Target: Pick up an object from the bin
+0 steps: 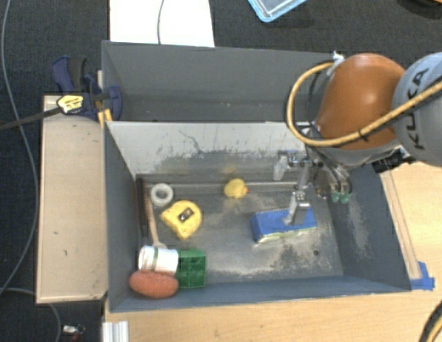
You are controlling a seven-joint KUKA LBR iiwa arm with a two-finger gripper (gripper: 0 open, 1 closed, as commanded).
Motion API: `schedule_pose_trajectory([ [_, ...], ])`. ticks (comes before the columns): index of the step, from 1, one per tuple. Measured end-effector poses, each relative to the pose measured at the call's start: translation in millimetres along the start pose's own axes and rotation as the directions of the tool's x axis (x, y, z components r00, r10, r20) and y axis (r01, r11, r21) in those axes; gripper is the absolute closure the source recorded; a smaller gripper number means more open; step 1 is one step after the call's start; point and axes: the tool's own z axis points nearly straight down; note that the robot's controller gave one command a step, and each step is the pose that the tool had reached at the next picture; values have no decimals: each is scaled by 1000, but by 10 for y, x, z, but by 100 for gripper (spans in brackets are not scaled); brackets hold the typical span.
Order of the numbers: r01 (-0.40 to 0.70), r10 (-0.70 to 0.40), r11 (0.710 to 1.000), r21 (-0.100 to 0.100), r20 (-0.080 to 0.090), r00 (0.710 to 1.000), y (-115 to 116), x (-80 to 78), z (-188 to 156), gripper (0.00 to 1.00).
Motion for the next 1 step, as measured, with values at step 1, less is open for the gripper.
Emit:
schedule_pose_trajectory([
  [1, 0, 0, 1000, 0, 8, 1000, 0, -14, -48, 0],
])
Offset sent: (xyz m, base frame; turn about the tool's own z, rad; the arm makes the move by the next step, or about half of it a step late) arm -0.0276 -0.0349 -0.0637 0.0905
